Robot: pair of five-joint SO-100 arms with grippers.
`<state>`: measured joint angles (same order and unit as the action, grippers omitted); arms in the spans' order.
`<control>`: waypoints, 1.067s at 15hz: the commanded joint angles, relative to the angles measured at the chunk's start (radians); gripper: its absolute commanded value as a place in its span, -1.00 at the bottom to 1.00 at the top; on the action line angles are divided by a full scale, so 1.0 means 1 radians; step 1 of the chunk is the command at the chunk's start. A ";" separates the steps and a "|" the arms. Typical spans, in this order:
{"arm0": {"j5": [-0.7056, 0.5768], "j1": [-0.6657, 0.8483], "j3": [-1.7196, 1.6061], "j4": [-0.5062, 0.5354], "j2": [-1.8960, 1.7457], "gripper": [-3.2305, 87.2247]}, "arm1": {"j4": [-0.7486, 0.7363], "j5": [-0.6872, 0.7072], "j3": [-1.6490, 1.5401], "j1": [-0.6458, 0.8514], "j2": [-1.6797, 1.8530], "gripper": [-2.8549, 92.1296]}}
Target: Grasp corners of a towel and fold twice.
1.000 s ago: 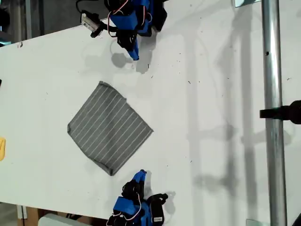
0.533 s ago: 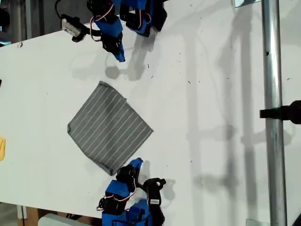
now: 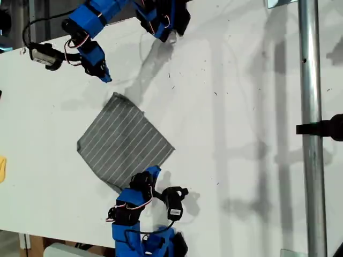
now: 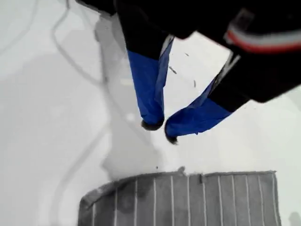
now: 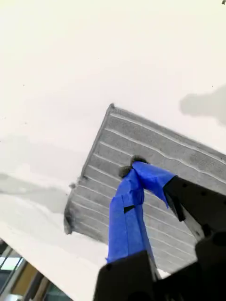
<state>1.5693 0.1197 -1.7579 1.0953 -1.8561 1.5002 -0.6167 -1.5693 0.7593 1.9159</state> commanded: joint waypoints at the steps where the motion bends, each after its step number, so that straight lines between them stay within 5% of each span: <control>1: -0.008 0.003 0.077 0.005 0.003 -0.99 | 0.028 0.161 0.221 0.081 -0.150 -0.28; 6: -0.018 0.015 0.100 -0.011 0.054 -0.99 | -0.133 0.281 0.158 0.221 -0.293 -0.18; 11: -0.020 0.021 0.094 -0.023 0.064 -0.99 | -0.348 0.282 0.175 0.176 -0.649 -0.18; 16: -0.014 0.031 0.071 -0.031 0.066 -0.99 | -0.411 0.282 0.247 0.132 -0.853 -0.19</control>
<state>1.5524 0.1273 -1.7227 1.0876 -1.7840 1.1121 -0.3482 -1.4051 0.9081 1.0707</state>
